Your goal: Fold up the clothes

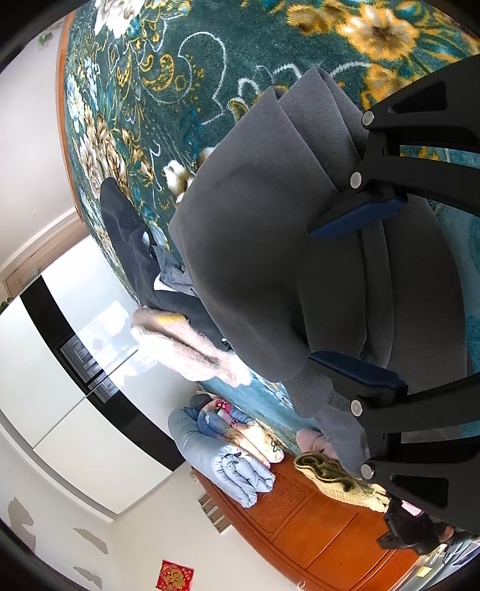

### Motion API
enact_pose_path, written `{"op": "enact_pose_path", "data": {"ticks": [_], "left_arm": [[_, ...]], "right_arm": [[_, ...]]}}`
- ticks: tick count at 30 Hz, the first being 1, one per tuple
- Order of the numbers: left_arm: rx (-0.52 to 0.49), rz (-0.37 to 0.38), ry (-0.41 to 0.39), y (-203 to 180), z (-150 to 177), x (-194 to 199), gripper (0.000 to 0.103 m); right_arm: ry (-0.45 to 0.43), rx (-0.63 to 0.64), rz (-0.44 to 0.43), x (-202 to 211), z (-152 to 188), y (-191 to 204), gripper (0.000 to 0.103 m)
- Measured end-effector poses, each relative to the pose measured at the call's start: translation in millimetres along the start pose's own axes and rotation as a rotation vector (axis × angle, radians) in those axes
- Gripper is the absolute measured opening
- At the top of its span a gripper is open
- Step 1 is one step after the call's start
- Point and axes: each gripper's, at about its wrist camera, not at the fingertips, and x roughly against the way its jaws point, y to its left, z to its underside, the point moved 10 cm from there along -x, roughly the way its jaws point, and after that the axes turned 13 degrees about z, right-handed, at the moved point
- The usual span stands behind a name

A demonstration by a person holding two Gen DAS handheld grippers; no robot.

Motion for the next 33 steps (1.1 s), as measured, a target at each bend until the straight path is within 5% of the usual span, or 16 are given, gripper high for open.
{"op": "enact_pose_path", "data": {"ticks": [3,13,18,20,22,25,33], "left_arm": [[0.028,-0.026,0.015,11.8,11.2,6.7,0.071],[0.001,0.053,0.031,9.8,27.5,-5.2,0.077],[-0.062,0.021,0.049,-1.7,35.4,-20.3,0.075],[-0.046,0.029,0.028,-2.6,34.0,-23.9,0.068],[-0.024,0.017,0.004,0.5,29.6,-28.4,0.050],[-0.006,0.011,-0.010,0.0,25.8,-25.7,0.044],[-0.102,0.062,-0.037,-35.7,11.9,2.7,0.038]], "right_arm": [[0.002,-0.012,-0.010,0.4,-0.1,-0.6,0.065],[0.016,-0.040,-0.033,-1.4,0.4,-2.3,0.065],[0.021,-0.049,-0.041,-1.8,0.1,-3.5,0.065],[0.022,-0.051,-0.044,-1.8,-0.2,-3.7,0.066],[0.023,-0.051,-0.046,-1.9,-0.4,-4.0,0.065],[0.023,-0.048,-0.045,-2.1,-0.5,-4.0,0.065],[0.021,0.052,-0.005,3.1,6.7,19.5,0.066]]}}
